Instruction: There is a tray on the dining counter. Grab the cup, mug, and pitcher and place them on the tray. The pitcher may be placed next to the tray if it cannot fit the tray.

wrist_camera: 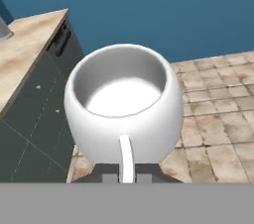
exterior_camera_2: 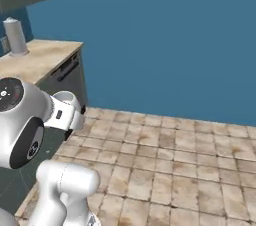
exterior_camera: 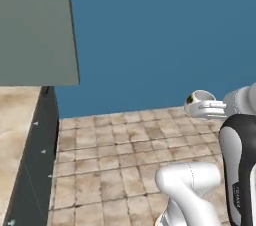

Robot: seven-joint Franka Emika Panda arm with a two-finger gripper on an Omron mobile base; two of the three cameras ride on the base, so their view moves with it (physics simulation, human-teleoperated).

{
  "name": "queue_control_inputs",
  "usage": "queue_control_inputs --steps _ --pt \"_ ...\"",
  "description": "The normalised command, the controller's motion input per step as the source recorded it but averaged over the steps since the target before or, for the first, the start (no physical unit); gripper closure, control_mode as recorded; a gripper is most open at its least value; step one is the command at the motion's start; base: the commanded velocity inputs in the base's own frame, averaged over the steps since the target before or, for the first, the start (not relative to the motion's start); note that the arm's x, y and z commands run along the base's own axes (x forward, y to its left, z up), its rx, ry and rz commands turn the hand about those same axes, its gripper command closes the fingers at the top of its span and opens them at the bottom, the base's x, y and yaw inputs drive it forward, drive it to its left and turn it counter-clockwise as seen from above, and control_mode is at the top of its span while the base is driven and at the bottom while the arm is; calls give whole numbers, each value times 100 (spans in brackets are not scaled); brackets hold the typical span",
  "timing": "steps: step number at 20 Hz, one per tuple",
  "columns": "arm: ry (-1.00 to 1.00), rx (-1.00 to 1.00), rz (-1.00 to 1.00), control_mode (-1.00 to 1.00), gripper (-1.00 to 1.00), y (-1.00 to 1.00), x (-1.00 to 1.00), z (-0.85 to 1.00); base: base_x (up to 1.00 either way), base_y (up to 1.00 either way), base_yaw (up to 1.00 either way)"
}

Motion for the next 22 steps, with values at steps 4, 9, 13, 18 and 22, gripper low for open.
queue_control_inputs --steps 4,9,13,18,22 --pt "0 0 0 100 100 0 0 0 0 -23 -72" --pt "0 0 0 100 100 0 0 0 0 -20 -69" --pt "0 0 0 100 100 0 0 0 0 -9 -68" --pt "0 0 0 100 100 0 0 0 0 -4 -67" --pt "0 0 0 100 100 0 0 0 0 0 -66"
